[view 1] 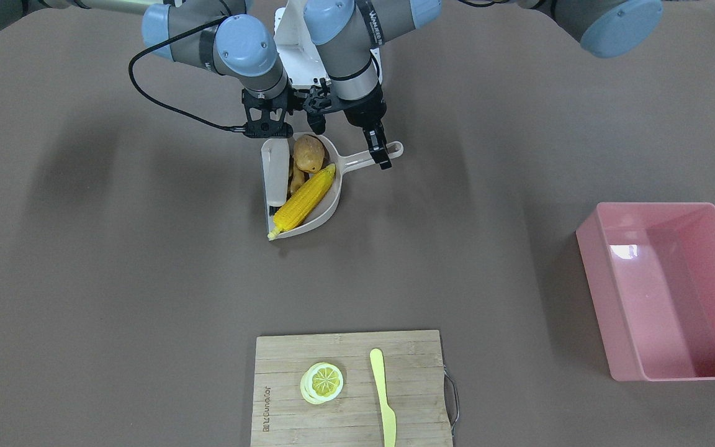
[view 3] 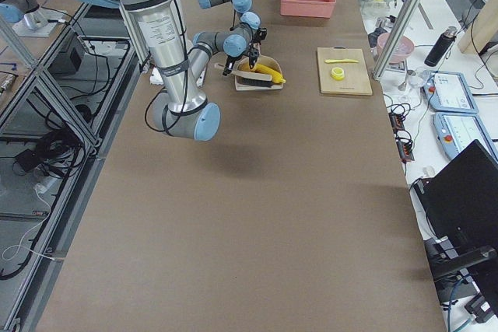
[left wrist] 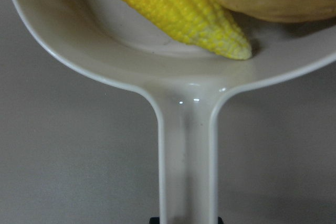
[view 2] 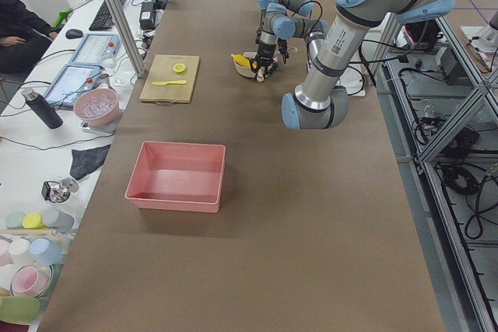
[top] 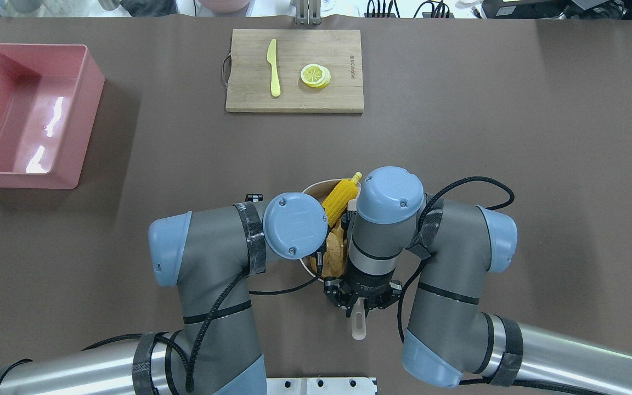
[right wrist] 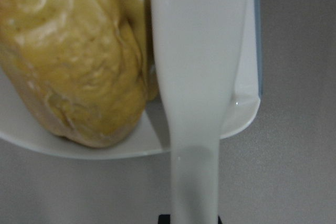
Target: Sweep and dump trash into bin
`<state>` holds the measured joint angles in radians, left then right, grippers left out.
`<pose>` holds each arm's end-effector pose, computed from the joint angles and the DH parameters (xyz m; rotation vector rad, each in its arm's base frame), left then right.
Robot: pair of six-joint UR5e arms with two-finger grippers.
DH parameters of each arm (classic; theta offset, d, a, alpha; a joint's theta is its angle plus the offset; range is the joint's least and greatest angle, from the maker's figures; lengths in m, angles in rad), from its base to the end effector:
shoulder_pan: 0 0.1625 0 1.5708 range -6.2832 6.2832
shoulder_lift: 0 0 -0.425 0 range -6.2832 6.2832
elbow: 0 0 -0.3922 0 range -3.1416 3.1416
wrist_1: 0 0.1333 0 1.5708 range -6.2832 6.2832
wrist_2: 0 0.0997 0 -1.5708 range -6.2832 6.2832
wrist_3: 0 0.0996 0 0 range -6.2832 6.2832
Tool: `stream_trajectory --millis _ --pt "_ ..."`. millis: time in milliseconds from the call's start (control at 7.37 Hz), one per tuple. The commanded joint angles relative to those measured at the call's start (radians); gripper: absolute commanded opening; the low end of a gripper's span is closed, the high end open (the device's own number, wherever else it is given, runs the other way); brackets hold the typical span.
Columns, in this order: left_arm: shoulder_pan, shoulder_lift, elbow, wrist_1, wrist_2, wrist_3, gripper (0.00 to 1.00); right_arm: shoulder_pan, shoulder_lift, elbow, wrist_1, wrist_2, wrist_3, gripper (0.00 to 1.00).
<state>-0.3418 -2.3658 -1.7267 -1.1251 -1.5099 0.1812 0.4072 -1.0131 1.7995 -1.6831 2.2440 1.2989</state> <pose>0.5813 -0.3547 0.1796 0.5065 0.2180 1.3622 -0.5489 -0.3143 0.2441 -0.3936 -0.8250 -0.1010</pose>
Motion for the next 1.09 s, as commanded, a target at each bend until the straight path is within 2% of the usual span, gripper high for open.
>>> stream_trajectory --millis 0,950 --pt "0.001 0.038 -0.001 -0.079 -0.003 0.000 0.00 0.019 -0.004 0.015 -0.001 0.009 -0.001 0.00" --pt "0.006 0.083 0.001 -0.174 -0.006 -0.020 0.00 0.067 -0.013 0.075 -0.010 0.019 -0.003 0.00"
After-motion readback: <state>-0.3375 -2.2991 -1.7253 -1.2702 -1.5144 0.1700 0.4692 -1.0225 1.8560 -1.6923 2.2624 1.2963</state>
